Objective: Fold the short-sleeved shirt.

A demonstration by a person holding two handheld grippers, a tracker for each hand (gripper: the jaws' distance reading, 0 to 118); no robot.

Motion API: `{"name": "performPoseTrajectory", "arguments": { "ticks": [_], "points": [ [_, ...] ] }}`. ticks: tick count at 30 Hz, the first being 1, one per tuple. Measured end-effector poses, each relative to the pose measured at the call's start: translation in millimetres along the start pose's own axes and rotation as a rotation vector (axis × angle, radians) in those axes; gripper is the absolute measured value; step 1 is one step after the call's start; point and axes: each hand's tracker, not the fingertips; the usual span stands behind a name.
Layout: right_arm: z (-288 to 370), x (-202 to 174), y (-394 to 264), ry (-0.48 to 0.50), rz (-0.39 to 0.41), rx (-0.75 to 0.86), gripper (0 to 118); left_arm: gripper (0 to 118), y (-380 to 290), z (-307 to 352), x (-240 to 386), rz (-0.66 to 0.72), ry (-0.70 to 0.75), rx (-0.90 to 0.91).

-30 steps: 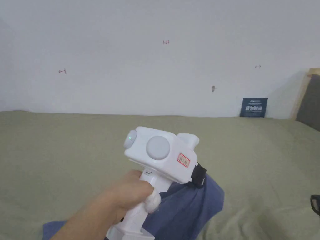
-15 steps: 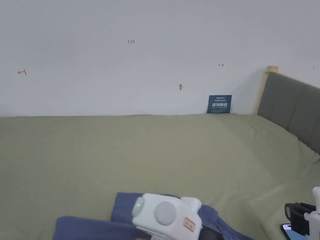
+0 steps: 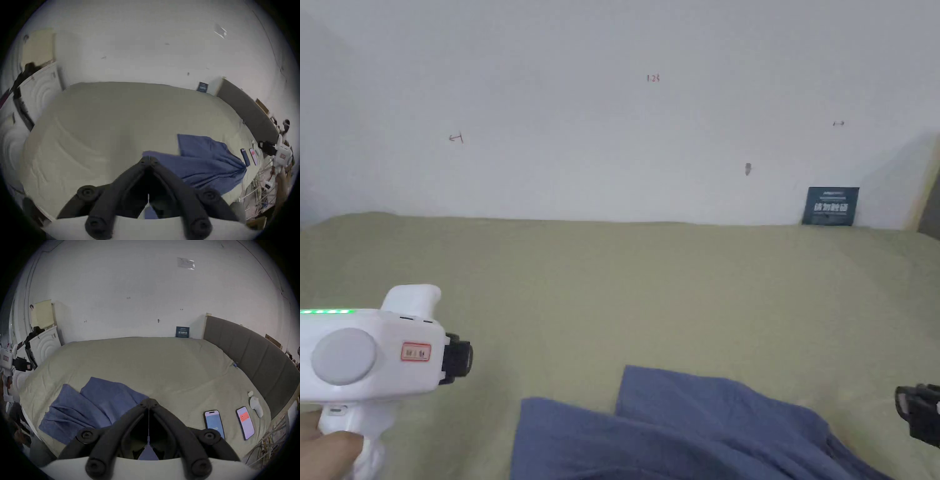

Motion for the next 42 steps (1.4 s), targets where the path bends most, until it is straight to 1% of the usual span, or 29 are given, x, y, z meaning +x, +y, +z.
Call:
{"name": "performPoseTrajectory", "arguments": {
  "ticks": [2, 4, 8, 11, 12, 13, 15, 16, 17, 18, 21, 24, 26, 27, 28, 29, 30, 31, 32, 33, 34, 35, 36, 37, 38, 40, 42],
  "points": [
    [-3.3, -4.3, -1.8, 0.005, 0.009, -0.015, 0, 0, -6.2, 0.2, -5.7, -0.026, 0.046, -0.02],
    [-5.5, -7.1, -2.7, 0.008, 0.014, -0.026, 0, 0, -8.5, -7.0, -6.0, -0.044, 0.044, -0.058],
    [-6.6, -8.0, -4.7, 0.013, 0.013, -0.041, 0, 0, -3.0, -46.6, 10.4, -0.034, -0.047, -0.149],
    [-1.9, -4.1, -9.3, 0.016, 0.011, -0.045, 0, 0, 7.8, -93.5, 27.1, -0.052, -0.088, -0.23],
    [0.2, -1.8, -10.5, 0.014, 0.008, -0.045, 0, 2, 12.5, -109.3, 32.4, -0.049, -0.083, -0.229],
    [2.0, 0.9, -11.5, 0.012, 0.005, -0.047, 0, 22, 14.4, -125.0, 33.9, -0.051, -0.092, -0.243],
    [8.8, 2.7, -14.3, 0.001, -0.003, -0.054, 0, 96, 20.8, -158.8, 38.9, -0.026, -0.094, -0.283],
    [10.1, 5.8, -15.2, -0.002, -0.004, -0.057, 0, 115, 21.5, -174.8, 40.8, -0.006, -0.097, -0.336],
    [11.2, 9.3, -16.5, -0.005, -0.004, -0.062, 0, 112, 19.6, -193.6, 36.0, 0.008, -0.086, -0.383],
    [12.5, 13.2, -18.6, -0.008, 0.0, -0.068, 0, 111, 19.6, -205.9, 35.2, 0.021, -0.082, -0.387],
    [12.9, 20.1, -28.3, -0.015, 0.014, -0.081, 0, 111, 12.5, -237.0, 32.7, 0.055, -0.054, -0.437],
    [8.7, 24.9, -36.9, -0.025, 0.001, -0.11, 0, 111, 5.1, -260.3, 33.1, 0.059, -0.044, -0.481],
    [6.0, 26.7, -40.0, -0.027, -0.009, -0.118, 0, 107, -1.5, -265.4, 36.6, 0.05, -0.047, -0.515],
    [4.7, 27.0, -40.8, -0.03, -0.013, -0.123, 0, 97, -3.6, -265.1, 38.3, 0.044, -0.038, -0.522],
    [3.6, 27.1, -41.5, -0.034, -0.015, -0.126, 0, 77, -4.4, -262.7, 40.9, 0.007, 0.041, -0.511],
    [2.6, 27.0, -41.7, -0.036, -0.018, -0.129, 1, 59, -4.4, -255.9, 45.6, -0.042, 0.127, -0.494],
    [3.4, 25.8, -40.6, -0.033, -0.02, -0.131, 1, 45, -2.9, -252.3, 44.9, -0.033, 0.113, -0.49],
    [2.7, 25.2, -40.4, -0.025, -0.026, -0.134, 4, 3, -1.0, -249.2, 40.9, 0.005, 0.045, -0.48],
    [0.7, 25.3, -40.7, -0.004, -0.04, -0.143, 15, 2, 0.6, -247.5, 36.2, 0.078, -0.054, -0.481],
    [-0.8, 25.7, -41.6, 0.027, -0.056, -0.162, 40, 2, 0.2, -233.6, 40.5, 0.121, -0.045, -0.458],
    [-4.1, 27.4, -43.9, 0.054, -0.067, -0.184, 89, 2, 0.9, -230.1, 42.3, 0.09, -0.045, -0.449],
    [-8.2, 26.4, -46.0, 0.075, -0.073, -0.228, 116, 2, 2.1, -226.7, 44.6, 0.049, -0.064, -0.42],
    [-11.6, 24.1, -49.6, 0.112, -0.068, -0.27, 116, 2, 3.0, -223.5, 46.6, 0.018, -0.066, -0.406],
    [-11.0, 22.1, -52.3, 0.16, -0.06, -0.223, 113, 2, 3.8, -217.5, 50.7, 0.006, -0.065, -0.409],
    [-13.2, 17.9, -55.7, 0.179, -0.052, -0.258, 113, 2, 4.0, -214.6, 51.9, 0.005, -0.07, -0.412],
    [-20.6, 12.0, -61.4, 0.183, -0.025, -0.299, 113, 2, 3.6, -210.2, 52.8, -0.001, -0.087, -0.416],
    [-29.8, 6.2, -69.5, 0.188, -0.02, -0.348, 113, 2, 5.8, -206.1, 52.4, -0.011, -0.09, -0.397]
  ]
}}
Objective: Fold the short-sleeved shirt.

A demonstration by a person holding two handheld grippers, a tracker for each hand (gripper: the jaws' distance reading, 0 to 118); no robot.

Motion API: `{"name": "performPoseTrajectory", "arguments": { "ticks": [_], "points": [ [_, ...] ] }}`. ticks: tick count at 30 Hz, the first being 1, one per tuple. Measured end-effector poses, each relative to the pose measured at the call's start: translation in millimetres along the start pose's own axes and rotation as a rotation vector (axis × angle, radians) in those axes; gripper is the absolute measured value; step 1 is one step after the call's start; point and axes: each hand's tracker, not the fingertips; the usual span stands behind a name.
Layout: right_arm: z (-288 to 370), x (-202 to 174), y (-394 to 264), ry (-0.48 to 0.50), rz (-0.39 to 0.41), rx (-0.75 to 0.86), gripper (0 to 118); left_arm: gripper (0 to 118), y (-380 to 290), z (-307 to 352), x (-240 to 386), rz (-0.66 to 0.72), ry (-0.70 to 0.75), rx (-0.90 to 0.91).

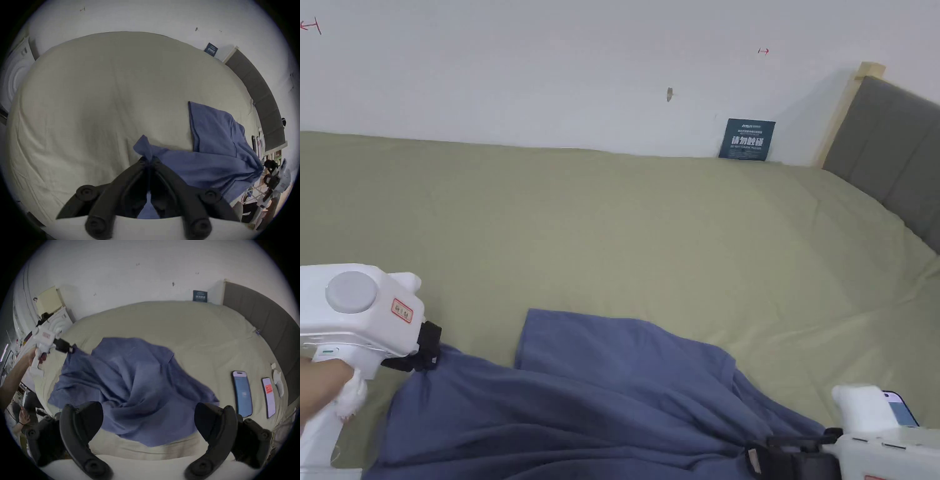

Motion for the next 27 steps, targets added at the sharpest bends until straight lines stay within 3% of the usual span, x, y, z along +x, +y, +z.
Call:
{"name": "performPoseTrajectory", "arguments": {
  "ticks": [2, 3, 5, 7, 13, 17, 23, 27],
  "points": [
    [-14.6, 1.9, -4.1, -0.001, -0.017, -0.03, 110, 2, -2.4, 4.2, -1.6, 0.004, -0.013, 0.005],
    [-21.0, 3.9, -5.7, -0.009, -0.029, -0.037, 96, 2, -1.9, 6.4, -2.9, 0.008, -0.02, 0.008],
    [-24.1, 6.1, -6.1, -0.002, -0.044, -0.031, 8, 2, -5.5, 11.0, -4.3, 0.005, -0.022, 0.019],
    [-29.3, 7.5, -2.9, -0.005, -0.065, -0.049, 9, 2, -6.7, 14.7, -8.6, 0.006, -0.034, 0.031],
    [-2.8, -5.0, 12.4, 0.019, -0.081, 0.096, 9, 2, -16.8, 47.8, -24.0, 0.104, -0.071, 0.238],
    [22.9, -17.4, 44.2, 0.046, -0.039, 0.219, 9, 2, -9.2, 86.9, -31.6, 0.049, -0.052, 0.336],
    [40.9, -21.5, 109.2, 0.069, -0.002, 0.337, 9, 2, 21.5, 159.1, -54.2, 0.086, -0.102, 0.491],
    [49.1, -29.2, 157.1, 0.093, 0.027, 0.412, 9, 2, 40.6, 200.7, -56.3, 0.013, -0.051, 0.584]
  ]
}}
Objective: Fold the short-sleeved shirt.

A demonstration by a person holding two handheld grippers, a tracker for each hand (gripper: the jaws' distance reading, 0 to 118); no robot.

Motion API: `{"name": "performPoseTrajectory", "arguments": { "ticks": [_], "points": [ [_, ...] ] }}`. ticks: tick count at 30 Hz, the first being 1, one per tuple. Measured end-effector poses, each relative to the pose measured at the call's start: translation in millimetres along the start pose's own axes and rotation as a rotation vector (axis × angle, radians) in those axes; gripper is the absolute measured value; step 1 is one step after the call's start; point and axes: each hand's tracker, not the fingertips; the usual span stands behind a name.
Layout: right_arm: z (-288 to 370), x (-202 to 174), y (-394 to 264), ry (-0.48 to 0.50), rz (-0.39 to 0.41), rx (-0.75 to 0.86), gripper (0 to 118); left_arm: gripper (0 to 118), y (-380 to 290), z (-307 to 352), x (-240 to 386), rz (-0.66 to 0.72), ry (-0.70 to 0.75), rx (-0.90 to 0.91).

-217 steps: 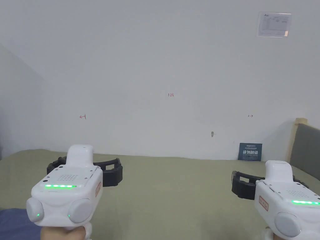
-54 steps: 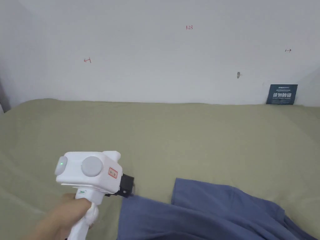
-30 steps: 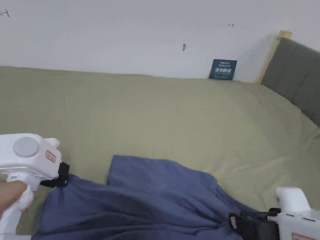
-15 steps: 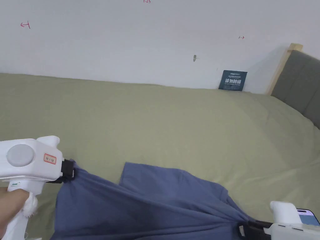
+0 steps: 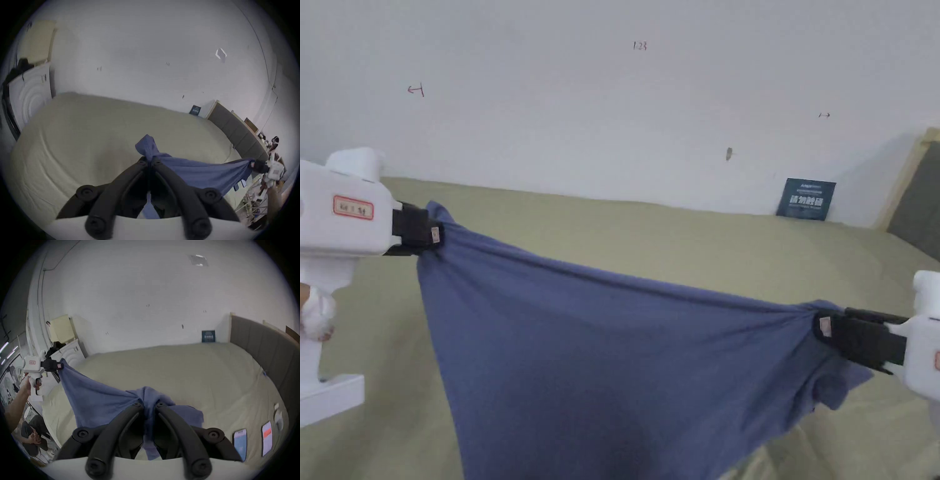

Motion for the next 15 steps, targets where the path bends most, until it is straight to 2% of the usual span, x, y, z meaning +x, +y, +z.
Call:
{"name": "performPoseTrajectory", "arguments": {
  "ticks": [3, 12, 15],
  "points": [
    [-12.8, -4.4, 37.2, 0.008, 0.057, 0.059, 9, 2, 30.0, 16.2, -0.7, 0.009, 0.003, 0.07],
    [-52.8, -17.7, 137.2, 0.011, 0.061, 0.169, 9, 2, 104.7, 26.5, 6.1, -0.033, 0.038, 0.164],
    [-80.2, -10.5, 158.0, 0.003, 0.073, 0.165, 9, 2, 122.5, 15.4, 7.1, -0.019, 0.053, 0.162]
  ]
}}
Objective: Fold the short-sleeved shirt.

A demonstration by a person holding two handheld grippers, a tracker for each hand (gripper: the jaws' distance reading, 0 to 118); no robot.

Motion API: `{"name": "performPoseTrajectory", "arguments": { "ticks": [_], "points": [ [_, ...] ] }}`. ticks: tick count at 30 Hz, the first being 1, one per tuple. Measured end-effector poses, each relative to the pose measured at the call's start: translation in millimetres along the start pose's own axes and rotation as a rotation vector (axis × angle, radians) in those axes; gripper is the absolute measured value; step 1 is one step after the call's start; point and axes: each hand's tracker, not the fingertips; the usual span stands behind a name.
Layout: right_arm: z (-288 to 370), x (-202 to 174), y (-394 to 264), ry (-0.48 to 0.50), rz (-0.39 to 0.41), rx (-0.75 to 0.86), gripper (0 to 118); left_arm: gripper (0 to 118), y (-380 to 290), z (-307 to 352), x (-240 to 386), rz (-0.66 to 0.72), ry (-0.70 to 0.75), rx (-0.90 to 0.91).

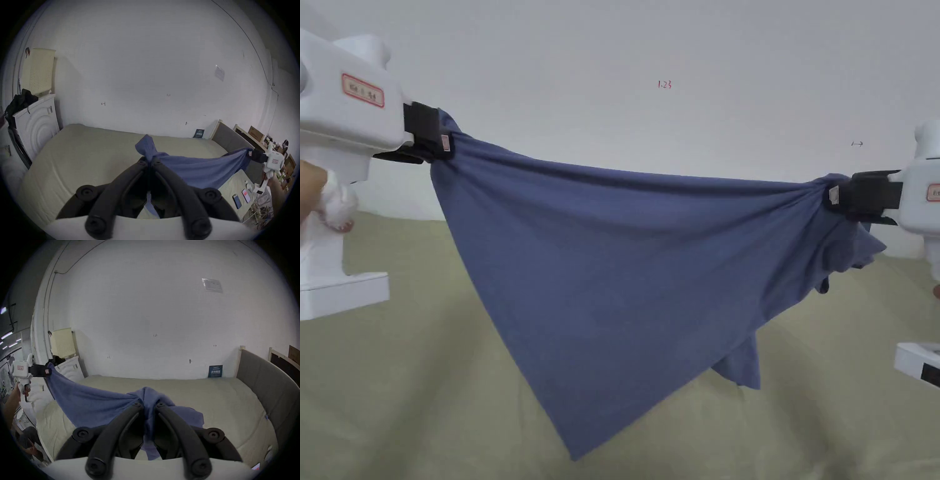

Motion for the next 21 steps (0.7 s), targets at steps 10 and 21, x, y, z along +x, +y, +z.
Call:
{"name": "performPoseTrajectory", "arguments": {
  "ticks": [10, 21],
  "points": [
    [-33.2, -7.8, -19.3, -0.033, 0.029, -0.001, 9, 2, -23.2, -25.6, -11.0, 0.035, 0.067, -0.025],
    [31.4, -11.6, -136.9, -0.004, 0.05, -0.118, 9, 2, -162.5, 25.9, -31.0, 0.086, 0.029, -0.14]
  ]
}}
